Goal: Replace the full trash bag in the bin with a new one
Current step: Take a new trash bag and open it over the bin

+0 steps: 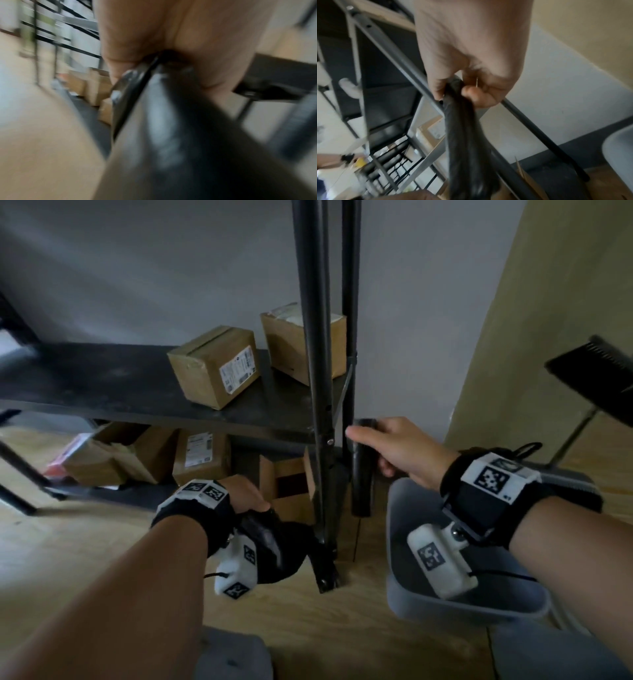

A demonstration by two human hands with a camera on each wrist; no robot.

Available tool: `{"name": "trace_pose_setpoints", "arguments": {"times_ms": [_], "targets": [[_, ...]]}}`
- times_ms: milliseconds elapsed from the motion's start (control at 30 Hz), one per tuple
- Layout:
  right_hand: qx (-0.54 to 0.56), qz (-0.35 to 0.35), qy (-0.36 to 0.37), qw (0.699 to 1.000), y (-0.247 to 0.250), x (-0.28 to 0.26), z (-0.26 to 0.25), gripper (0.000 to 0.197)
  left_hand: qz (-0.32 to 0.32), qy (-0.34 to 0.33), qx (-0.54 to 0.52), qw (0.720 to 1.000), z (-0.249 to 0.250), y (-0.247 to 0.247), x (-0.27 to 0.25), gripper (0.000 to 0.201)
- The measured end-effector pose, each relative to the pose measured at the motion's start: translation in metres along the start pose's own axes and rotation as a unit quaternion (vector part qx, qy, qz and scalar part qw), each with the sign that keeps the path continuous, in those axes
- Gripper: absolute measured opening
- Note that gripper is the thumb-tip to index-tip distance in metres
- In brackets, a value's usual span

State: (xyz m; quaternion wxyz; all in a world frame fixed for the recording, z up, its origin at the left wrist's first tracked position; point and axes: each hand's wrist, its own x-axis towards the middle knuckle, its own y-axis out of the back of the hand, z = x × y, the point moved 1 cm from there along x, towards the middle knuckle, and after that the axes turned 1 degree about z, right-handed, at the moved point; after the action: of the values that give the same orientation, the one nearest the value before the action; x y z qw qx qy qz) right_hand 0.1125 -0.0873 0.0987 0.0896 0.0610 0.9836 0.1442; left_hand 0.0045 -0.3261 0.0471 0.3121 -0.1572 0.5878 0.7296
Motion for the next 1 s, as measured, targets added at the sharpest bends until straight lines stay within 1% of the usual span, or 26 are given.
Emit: {"name": "trace_pose_setpoints", "arguments": {"times_ms": [67,100,133,167,200,267,367,467,533,633,700,767,833,867,900,967,1000], "targets": [[-0.029,-0.065,0.016,0.997,-0.021,0.0,-0.002,0.015,0.023,0.057,0.01,0.998,-0.031,0.004,0.008,0.038],[-0.036,-0.09,0.019,0.995,-0.034,0.001,0.0,0.015,0.038,0.079,0.012,0.996,-0.042,0.006,0.01,0.038],[-0.041,-0.102,0.022,0.994,-0.049,0.003,0.002,0.016,0.056,0.092,0.017,0.994,-0.052,0.009,0.012,0.035],[-0.046,-0.097,0.019,0.994,-0.065,0.006,0.007,0.018,0.073,0.102,0.017,0.992,-0.058,0.013,0.012,0.033],[-0.057,-0.076,0.014,0.995,-0.081,0.011,0.012,0.02,0.085,0.111,0.014,0.99,-0.063,0.015,0.011,0.034],[-0.137,-0.009,0.013,0.99,-0.113,0.027,0.024,0.022,0.089,0.127,-0.002,0.988,-0.071,0.016,0.012,0.037],[-0.28,0.069,0.002,0.958,-0.147,0.063,0.033,0.02,0.104,0.125,-0.054,0.985,-0.083,0.011,0.028,0.029],[-0.332,0.095,-0.033,0.938,-0.159,0.099,0.037,0.021,0.108,0.127,-0.097,0.981,-0.091,0.008,0.037,0.042],[-0.318,0.089,-0.059,0.942,-0.158,0.117,0.04,0.026,0.112,0.117,-0.133,0.978,-0.098,0.009,0.044,0.043],[-0.276,0.055,-0.088,0.956,-0.156,0.135,0.049,0.036,0.108,0.077,-0.202,0.97,-0.105,0.01,0.05,0.039],[-0.25,0.042,-0.094,0.963,-0.154,0.14,0.054,0.036,0.105,0.053,-0.224,0.968,-0.108,0.01,0.05,0.038],[-0.193,0.025,-0.094,0.976,-0.154,0.137,0.054,0.037,0.098,0.03,-0.239,0.966,-0.108,0.011,0.047,0.032],[-0.096,-0.007,-0.115,0.989,-0.152,0.124,0.048,0.035,0.088,0.008,-0.257,0.962,-0.104,0.011,0.04,0.02],[-0.047,-0.042,-0.135,0.989,-0.151,0.115,0.043,0.035,0.08,-0.009,-0.257,0.963,-0.099,0.013,0.035,0.017],[-0.022,-0.083,-0.146,0.985,-0.15,0.105,0.039,0.04,0.065,-0.025,-0.257,0.964,-0.092,0.014,0.029,0.016],[-0.04,-0.173,-0.144,0.973,-0.143,0.086,0.031,0.061,0.03,-0.064,-0.26,0.963,-0.073,0.018,0.014,0.011],[-0.037,-0.212,-0.145,0.966,-0.138,0.076,0.027,0.068,0.019,-0.084,-0.257,0.963,-0.063,0.019,0.007,0.01]]}}
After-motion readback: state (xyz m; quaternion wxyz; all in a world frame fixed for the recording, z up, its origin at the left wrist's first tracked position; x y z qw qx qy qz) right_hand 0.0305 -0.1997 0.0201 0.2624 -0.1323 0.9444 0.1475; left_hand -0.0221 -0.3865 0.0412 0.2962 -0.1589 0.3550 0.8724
